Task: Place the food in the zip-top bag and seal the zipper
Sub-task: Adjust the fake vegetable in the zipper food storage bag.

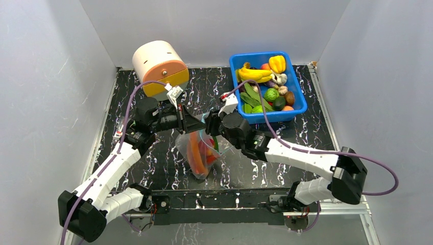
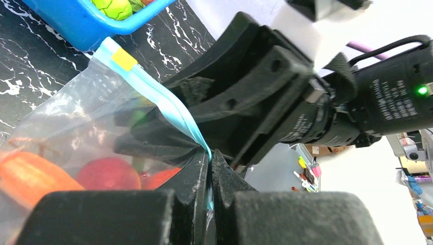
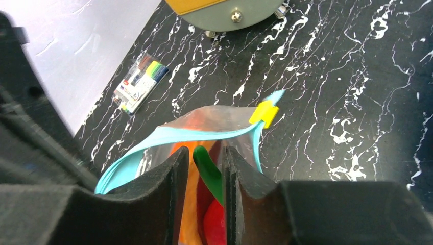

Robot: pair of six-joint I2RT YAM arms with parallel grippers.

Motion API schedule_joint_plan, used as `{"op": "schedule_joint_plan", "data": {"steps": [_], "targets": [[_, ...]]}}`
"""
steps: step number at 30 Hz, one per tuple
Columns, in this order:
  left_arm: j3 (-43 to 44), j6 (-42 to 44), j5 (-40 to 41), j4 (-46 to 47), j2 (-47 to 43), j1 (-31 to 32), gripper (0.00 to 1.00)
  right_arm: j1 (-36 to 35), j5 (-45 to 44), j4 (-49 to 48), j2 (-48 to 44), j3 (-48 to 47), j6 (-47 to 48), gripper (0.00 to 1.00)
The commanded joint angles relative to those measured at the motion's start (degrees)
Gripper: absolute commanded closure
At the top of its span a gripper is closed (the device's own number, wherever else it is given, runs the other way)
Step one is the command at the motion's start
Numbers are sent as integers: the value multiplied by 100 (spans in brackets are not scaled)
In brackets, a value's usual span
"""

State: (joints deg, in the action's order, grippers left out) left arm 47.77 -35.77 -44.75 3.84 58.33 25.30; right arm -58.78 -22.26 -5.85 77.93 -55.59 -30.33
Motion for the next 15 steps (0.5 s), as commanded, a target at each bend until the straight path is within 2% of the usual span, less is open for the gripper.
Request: {"op": "schedule_joint_plan", "data": {"steps": [1, 4, 10, 15], "targets": [[66, 47, 64, 300, -151, 45, 100, 27, 460, 245, -622, -63, 400, 68], [77, 25, 150, 318, -157, 45, 100, 100, 671, 508, -850, -125, 527, 62], [110, 17, 270, 252, -179, 50, 100, 130, 990, 1001, -1184, -246, 642, 68], [126, 17, 395, 199, -166, 46, 100, 131, 1143, 1515, -1419, -325, 492, 64]]}}
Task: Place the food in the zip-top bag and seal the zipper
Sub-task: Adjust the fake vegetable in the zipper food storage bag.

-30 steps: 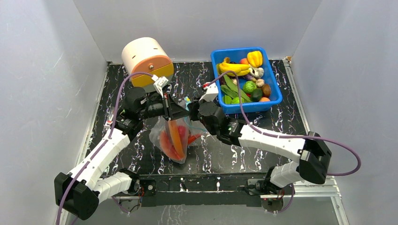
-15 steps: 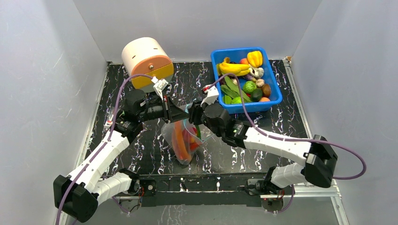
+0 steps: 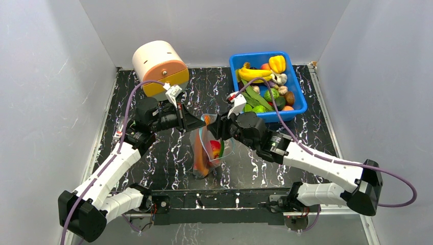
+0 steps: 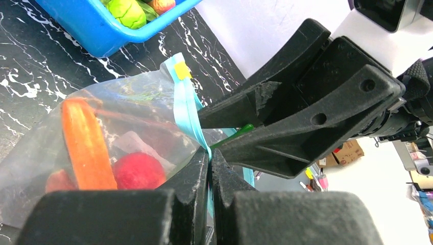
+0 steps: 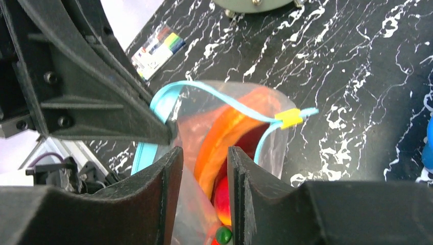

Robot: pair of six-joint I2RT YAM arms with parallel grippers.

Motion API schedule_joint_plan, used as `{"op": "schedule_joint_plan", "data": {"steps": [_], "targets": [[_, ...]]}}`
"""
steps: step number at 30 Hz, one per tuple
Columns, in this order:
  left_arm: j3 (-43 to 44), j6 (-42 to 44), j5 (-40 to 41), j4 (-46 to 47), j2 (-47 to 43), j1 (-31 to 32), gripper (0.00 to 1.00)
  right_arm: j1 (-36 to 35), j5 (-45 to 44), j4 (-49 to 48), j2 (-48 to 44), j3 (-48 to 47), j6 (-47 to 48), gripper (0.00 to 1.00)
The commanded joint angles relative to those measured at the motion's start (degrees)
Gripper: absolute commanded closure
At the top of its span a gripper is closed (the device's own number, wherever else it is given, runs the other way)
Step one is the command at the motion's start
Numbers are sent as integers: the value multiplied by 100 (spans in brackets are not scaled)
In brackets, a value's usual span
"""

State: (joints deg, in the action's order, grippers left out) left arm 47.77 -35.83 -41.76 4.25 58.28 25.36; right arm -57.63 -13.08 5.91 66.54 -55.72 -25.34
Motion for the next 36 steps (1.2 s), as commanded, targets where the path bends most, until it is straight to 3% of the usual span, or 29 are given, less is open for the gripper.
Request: {"op": "schedule_joint_plan", "data": {"steps": [1, 11, 23, 36], "targets": [[128, 18, 117, 156, -145, 39, 100, 15, 247, 439, -356, -316, -46, 63], [176, -5, 161, 198, -51, 39, 100, 15, -18, 1031, -1380, -74, 161, 51], [178, -15, 159, 195, -66, 39, 100, 15, -815, 2082, -1609, -4, 111, 53], [192, -28, 146, 173, -69, 37, 100, 15, -753, 2093, -1636, 185, 13, 62]]}}
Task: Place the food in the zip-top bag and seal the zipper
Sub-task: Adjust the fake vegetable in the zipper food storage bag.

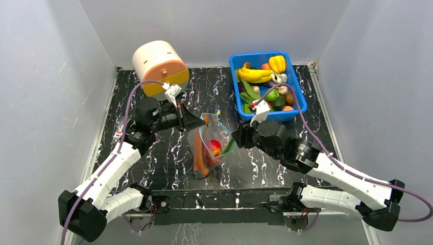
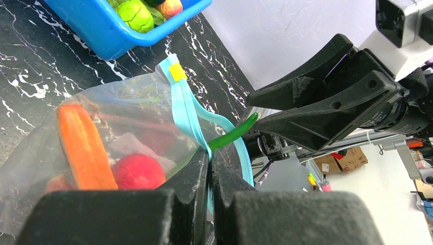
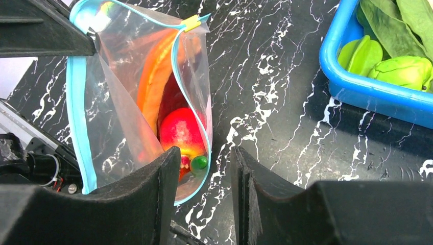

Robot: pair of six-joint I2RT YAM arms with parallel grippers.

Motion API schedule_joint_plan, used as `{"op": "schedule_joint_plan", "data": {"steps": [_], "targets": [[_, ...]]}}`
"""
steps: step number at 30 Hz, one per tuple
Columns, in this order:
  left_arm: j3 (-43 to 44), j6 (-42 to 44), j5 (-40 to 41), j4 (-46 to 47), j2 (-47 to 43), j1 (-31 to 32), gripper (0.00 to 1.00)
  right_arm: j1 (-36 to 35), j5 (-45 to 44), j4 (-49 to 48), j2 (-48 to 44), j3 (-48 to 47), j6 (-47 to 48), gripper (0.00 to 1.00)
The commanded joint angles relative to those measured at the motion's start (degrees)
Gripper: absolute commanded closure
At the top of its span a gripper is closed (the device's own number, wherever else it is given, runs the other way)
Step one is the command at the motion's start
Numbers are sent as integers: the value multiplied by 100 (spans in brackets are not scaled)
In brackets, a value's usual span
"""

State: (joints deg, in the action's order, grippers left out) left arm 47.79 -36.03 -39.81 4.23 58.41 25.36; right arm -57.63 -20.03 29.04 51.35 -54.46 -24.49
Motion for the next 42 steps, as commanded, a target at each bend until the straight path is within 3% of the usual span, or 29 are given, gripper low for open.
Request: {"op": "schedule_joint_plan", "data": {"steps": [1, 5, 10, 11, 23, 33, 42], "targets": [[179, -9, -45, 179, -83, 43, 100, 15, -8, -254, -112, 80, -85, 62], [170, -27, -27, 183, -93, 36, 100, 15, 9, -296, -51, 119, -108, 66], [191, 85, -18, 83, -100, 39, 100, 15, 223, -461, -104, 14, -96, 98], [197, 139, -12, 41, -100, 39, 100, 15, 270, -476, -146, -55, -70, 100], [414, 962, -293, -441, -29, 39, 100, 15, 914, -104, -306, -1232, 254, 100], [674, 994, -486, -468, 83, 39, 100, 15, 1365, -432, 19, -1494, 217, 100], [759, 984, -522, -539, 109, 39, 100, 15, 1181, -628, 140, -2005, 330, 100]]}}
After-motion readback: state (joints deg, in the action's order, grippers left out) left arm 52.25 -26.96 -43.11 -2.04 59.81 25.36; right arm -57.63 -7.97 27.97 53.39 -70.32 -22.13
